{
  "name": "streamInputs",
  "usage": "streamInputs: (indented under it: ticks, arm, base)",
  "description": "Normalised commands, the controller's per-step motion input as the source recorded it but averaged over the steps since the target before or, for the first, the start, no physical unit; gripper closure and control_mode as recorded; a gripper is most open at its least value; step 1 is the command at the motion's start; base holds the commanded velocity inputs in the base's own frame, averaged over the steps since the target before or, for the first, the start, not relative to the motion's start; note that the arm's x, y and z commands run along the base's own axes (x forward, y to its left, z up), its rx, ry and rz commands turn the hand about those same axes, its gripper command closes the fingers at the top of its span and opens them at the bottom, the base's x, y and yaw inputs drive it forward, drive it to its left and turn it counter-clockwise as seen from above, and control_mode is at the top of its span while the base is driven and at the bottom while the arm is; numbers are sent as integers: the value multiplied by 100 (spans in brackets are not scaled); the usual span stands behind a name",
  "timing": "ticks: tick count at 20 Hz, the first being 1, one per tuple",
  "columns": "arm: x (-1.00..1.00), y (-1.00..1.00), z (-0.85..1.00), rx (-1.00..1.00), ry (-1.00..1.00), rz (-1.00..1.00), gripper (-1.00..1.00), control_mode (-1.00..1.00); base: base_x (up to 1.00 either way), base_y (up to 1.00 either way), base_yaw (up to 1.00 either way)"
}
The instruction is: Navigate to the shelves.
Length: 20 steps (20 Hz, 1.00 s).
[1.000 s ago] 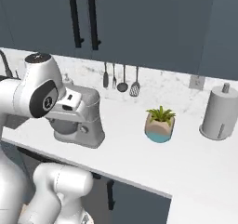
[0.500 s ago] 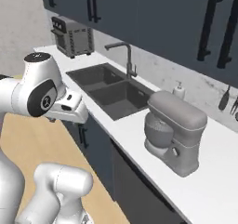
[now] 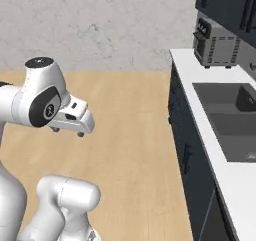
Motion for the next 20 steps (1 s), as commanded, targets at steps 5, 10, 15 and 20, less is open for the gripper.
streamInputs:
  ticks: [5,10,15,20]
  arm:
    - [0,0,0,0,0,0,-100,100]
    - [0,0,0,0,0,0,-100,100]
    - [0,0,0,0,0,0,-100,100]
    - [0,0,0,0,0,0,-100,100]
  base:
    - [-18,40,92]
    - [-2,20,99]
    - [-3,1,100]
    - [-3,0,100]
